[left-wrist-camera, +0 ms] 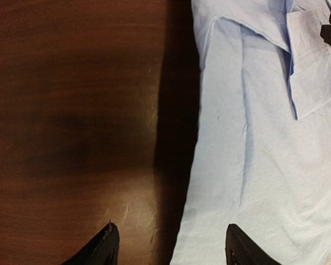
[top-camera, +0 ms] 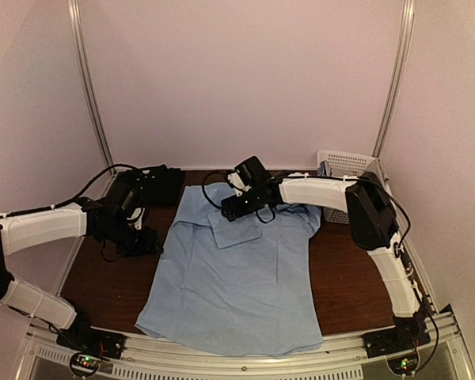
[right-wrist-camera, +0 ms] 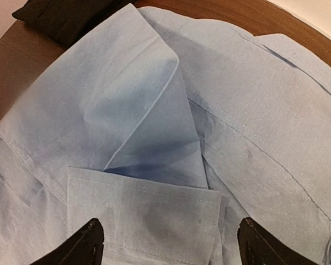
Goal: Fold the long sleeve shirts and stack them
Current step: Fold the flattened shirt at the center of the board.
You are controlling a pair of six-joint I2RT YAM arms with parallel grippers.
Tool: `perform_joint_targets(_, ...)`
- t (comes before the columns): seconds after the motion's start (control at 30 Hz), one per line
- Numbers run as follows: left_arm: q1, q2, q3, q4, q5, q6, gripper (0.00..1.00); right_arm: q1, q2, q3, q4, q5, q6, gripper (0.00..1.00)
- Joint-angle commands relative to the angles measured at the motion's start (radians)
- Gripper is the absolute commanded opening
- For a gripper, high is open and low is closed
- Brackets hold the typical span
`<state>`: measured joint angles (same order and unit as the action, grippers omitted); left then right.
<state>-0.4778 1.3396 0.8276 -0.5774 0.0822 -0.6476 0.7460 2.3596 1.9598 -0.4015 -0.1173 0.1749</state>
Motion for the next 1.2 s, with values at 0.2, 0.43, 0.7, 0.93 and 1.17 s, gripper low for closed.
perform_joint_targets(0.2, -0.049, -0.152, -0.153, -0.080, -0.040, -0.136, 0.69, -0.030, 0.058, 0.029, 0.020, -0.166, -0.016, 0.78)
perform_joint_targets(0.43, -0.145, -0.203, -0.198, -0.125, -0.067, -0.258, 0.69, -0.031, 0.079, 0.041, 0.031, -0.195, -0.004, 0.64)
perform_joint_targets(0.7, -0.226, -0.286, -0.254, -0.233, -0.131, -0.380, 0.67, -0.031, 0.057, 0.034, 0.056, -0.163, 0.000, 0.57)
perform_joint_targets(0.93, -0.308, -0.316, -0.274, -0.286, -0.119, -0.461, 0.64, -0.031, 0.052, 0.028, 0.073, -0.169, -0.006, 0.60)
perform_joint_targets(1.17, -0.402, -0.247, -0.269, -0.284, -0.097, -0.507, 0.61, -0.031, 0.021, -0.003, 0.105, -0.130, -0.012, 0.62)
